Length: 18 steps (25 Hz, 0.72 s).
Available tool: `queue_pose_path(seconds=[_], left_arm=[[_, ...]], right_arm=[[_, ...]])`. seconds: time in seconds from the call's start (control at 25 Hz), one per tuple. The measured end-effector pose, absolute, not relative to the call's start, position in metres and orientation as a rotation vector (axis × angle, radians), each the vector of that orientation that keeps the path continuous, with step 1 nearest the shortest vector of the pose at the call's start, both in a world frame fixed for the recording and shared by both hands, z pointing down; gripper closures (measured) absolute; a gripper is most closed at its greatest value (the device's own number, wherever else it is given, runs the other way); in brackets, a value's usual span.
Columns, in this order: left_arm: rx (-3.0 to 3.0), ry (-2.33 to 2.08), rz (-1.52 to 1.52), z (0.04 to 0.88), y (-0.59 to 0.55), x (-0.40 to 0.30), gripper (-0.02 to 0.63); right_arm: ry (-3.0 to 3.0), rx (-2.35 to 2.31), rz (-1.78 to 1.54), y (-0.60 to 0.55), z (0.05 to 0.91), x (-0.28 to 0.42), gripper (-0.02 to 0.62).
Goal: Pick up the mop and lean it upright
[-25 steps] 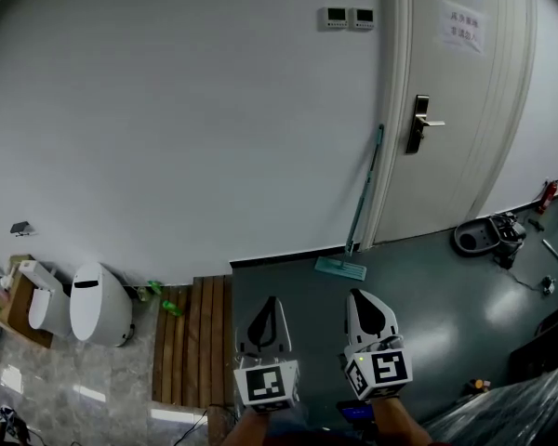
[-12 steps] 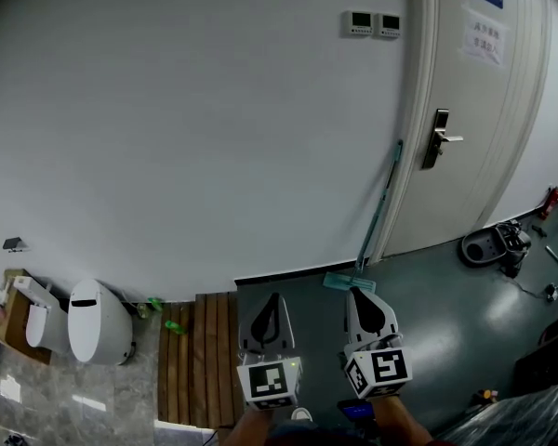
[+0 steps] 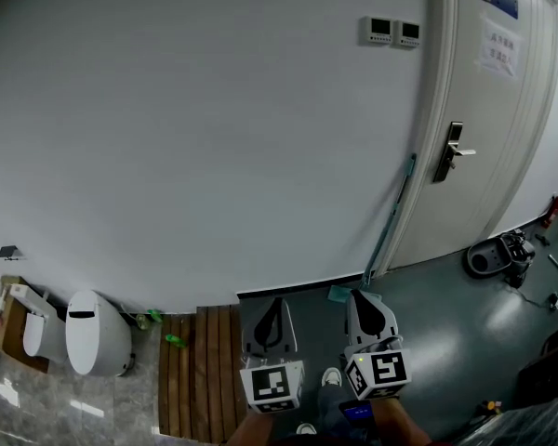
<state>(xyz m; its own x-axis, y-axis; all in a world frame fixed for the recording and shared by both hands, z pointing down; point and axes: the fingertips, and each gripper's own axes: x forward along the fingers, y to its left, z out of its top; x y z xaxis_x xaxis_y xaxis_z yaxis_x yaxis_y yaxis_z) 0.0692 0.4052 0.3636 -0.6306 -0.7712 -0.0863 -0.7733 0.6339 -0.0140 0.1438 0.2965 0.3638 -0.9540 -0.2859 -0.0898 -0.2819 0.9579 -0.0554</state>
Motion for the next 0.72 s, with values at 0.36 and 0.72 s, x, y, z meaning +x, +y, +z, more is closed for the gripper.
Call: queue_pose_path(seconds=[0.36,0.72], left_arm=[[-1.258,2.782,0.04,0.364,0.33,-0.006,0.591],[-1.227,2.819,0.054,0.361,0.22,-0.088,0.591]], right_arm=[[3.013,-0.401,-0.051,0.221,0.366,0.066,0.578],[3.023,-0.366,-0.106,0.11,0.36,-0.018,0.578]])
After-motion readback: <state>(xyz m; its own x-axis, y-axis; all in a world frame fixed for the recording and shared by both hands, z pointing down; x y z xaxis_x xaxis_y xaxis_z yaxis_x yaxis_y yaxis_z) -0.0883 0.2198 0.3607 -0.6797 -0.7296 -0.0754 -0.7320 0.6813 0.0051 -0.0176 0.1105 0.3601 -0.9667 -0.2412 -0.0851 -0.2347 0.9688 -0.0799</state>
